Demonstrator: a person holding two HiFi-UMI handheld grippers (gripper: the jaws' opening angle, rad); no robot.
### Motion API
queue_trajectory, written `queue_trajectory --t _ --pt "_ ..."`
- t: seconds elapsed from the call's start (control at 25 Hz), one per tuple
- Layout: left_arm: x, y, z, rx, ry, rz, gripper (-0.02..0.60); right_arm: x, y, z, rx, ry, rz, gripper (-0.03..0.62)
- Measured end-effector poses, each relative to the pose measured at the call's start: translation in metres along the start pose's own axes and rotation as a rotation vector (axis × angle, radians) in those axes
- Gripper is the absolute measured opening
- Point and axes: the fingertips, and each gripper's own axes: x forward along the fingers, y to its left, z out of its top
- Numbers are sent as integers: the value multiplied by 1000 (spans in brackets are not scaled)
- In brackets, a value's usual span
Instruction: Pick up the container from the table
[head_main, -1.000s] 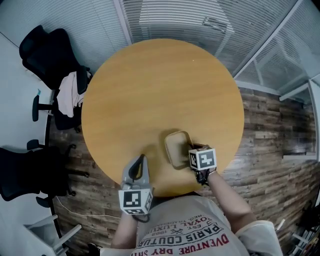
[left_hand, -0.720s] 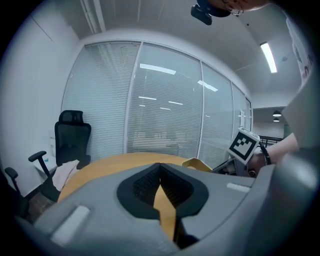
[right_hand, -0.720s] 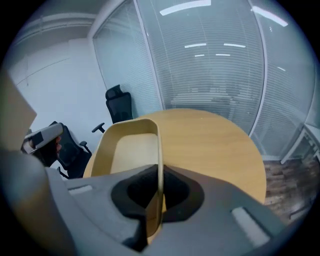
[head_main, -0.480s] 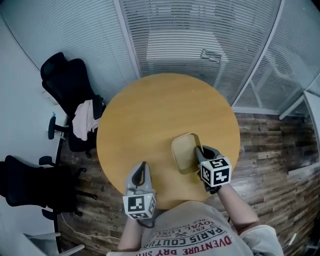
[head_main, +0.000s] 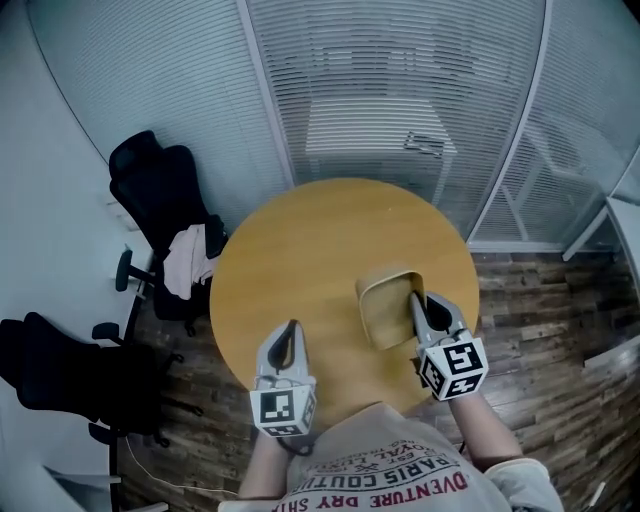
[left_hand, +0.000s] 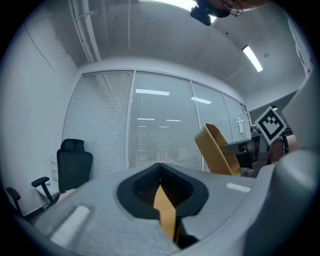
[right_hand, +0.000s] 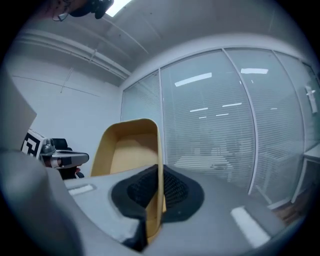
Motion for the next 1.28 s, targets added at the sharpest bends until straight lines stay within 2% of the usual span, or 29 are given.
queue_trajectory --t 0.16,0.4,0.88,1.28 --pt "-8 -5 9 -2 -25 8 6 -25 1 11 -63 -82 -8 8" --pt "-16 -10 17 7 -42 9 6 -41 10 22 -44 -145 18 8" --pt "-29 -27 16 20 -32 -9 6 -54 14 13 -48 -131 13 6" --pt "-35 -27 18 12 -42 19 6 -57 19 12 -45 -127 30 6"
